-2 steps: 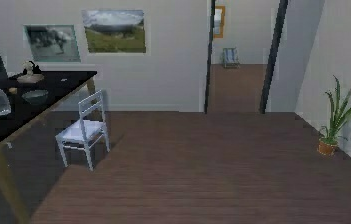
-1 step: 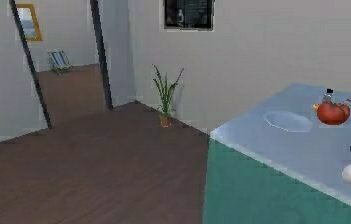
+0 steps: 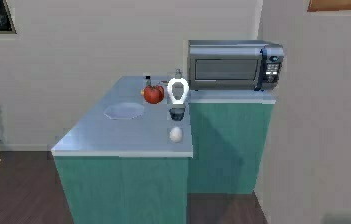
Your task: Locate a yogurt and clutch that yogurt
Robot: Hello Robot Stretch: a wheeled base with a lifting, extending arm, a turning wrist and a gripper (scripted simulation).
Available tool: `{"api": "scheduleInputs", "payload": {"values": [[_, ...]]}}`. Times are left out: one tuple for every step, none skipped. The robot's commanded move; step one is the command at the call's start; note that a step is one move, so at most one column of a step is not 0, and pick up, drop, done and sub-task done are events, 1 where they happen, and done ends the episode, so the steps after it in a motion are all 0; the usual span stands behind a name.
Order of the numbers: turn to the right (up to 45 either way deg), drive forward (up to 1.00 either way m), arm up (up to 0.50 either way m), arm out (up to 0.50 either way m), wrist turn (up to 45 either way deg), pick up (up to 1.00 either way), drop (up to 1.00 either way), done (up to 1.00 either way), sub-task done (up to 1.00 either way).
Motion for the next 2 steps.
{"api": "scheduleInputs", "payload": {"values": [[24.0, 0.00, 0.00, 0.00, 0.0, 0.00, 0.00, 0.00, 0.00], [0.0, 0.70, 0.00, 0.00, 0.0, 0.00, 0.00, 0.00, 0.00]]}}
